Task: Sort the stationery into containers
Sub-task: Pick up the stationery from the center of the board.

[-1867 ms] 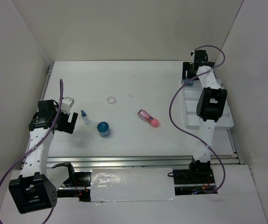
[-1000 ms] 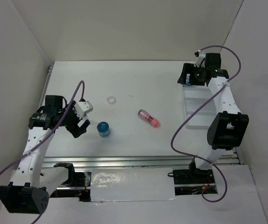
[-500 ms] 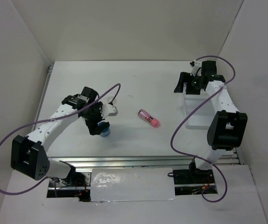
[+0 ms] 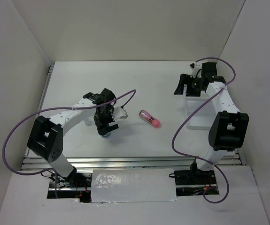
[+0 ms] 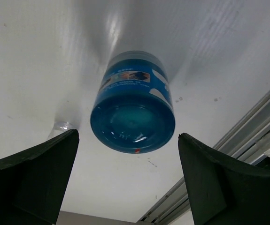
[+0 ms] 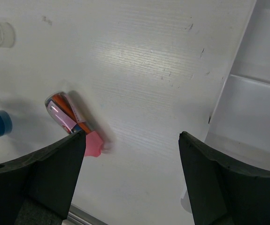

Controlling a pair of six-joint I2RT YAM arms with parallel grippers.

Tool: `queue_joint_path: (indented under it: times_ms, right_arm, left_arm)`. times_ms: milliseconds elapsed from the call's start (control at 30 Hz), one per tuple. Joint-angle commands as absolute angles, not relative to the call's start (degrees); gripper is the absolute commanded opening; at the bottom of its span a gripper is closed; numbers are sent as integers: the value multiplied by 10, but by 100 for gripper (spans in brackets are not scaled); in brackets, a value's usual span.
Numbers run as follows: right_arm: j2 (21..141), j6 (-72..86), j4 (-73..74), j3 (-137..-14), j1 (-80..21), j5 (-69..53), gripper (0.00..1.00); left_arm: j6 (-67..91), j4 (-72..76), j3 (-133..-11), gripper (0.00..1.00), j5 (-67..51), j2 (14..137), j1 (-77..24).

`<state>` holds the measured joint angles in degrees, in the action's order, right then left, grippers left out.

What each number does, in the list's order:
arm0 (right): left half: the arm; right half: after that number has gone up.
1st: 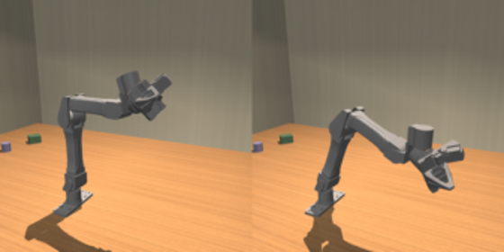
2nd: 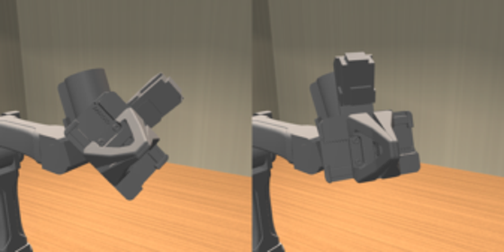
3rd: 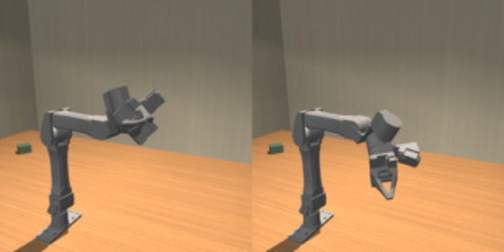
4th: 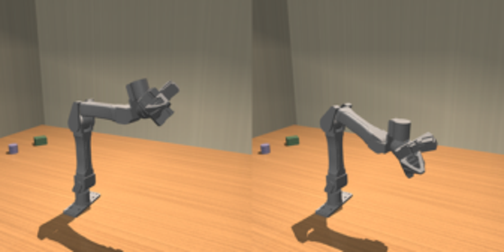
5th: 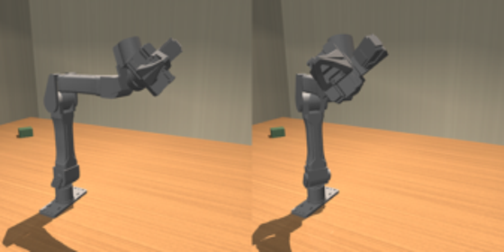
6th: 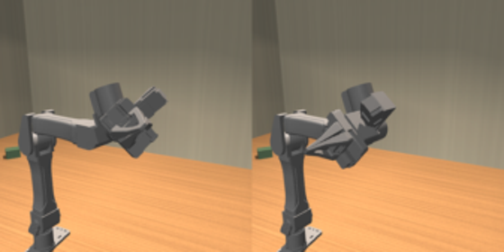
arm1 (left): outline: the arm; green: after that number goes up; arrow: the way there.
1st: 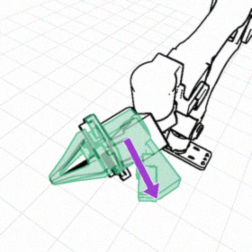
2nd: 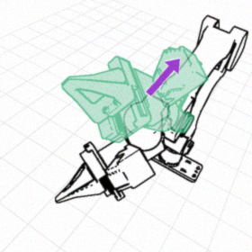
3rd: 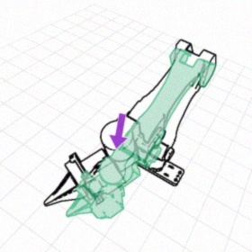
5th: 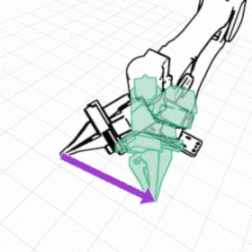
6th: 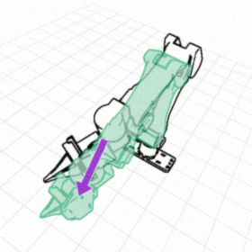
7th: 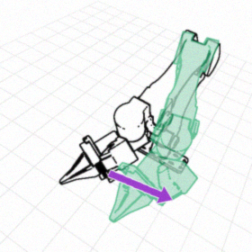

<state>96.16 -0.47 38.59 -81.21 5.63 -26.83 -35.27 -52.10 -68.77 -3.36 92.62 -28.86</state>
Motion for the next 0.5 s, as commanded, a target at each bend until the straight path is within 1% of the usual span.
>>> queue_joint_path:
  times_ms: [0, 167, 467]
  right_arm:
    - [946, -2, 386, -810, 51, -277, 86]
    - [948, -3, 388, -812, 51, -277, 86]
    - [953, -3, 389, -813, 52, -278, 86]
  left_arm:
    - [-332, -538, -731, 99, 21, 958, -299]
    - [-332, -579, -776, 99, 38, 1010, -308]
    - [-337, -632, -783, 99, 61, 1055, -324]
